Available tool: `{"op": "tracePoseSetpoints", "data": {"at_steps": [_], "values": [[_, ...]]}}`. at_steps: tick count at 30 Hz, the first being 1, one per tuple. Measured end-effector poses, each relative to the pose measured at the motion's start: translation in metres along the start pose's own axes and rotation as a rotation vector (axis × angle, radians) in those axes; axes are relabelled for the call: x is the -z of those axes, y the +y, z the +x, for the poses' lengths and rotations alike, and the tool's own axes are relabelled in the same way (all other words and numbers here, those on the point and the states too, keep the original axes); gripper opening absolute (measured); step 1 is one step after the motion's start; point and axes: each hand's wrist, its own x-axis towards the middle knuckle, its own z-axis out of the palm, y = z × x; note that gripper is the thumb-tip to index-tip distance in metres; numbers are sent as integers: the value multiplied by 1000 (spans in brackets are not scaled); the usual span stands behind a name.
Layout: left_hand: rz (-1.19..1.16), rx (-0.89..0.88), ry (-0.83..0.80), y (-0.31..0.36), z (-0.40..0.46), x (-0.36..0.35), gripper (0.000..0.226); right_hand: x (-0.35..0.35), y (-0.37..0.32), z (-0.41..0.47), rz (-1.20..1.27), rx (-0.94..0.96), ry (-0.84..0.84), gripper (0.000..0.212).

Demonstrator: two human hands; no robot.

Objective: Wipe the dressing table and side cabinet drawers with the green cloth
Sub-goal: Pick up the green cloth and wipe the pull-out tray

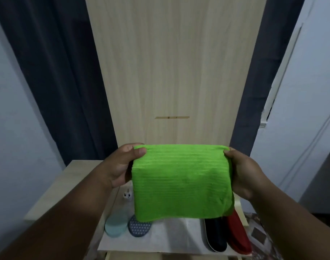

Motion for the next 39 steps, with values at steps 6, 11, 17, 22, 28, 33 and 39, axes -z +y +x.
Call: {"op": "tracePoseSetpoints", "data": {"at_steps": [6, 11, 17, 22, 28, 33, 39], "values": [[-36, 92, 582, -40, 17, -31, 25, -25, 11, -2, -35, -212, 184, 32], [165, -106, 531, -58, -3, -98, 21, -53, 28, -33, -297, 126, 252, 16], [552, -339, 263, -52, -19, -127, 13, -63, 49, -61, -278, 263, 120, 16], [1079, -627, 249, -51, -26, -118, 16, -52, 49, -65, -288, 301, 149, 19], [1353, -711, 323, -49, -31, -117, 17, -42, 50, -70, -321, 289, -92, 10], [1341, -661, 155, -39, -35, -108, 22, -29, 50, -70, -108, 173, -291, 30], [1452, -807, -1, -19, -37, -83, 52, -11, 42, -67, -114, 177, -320, 21]]}}
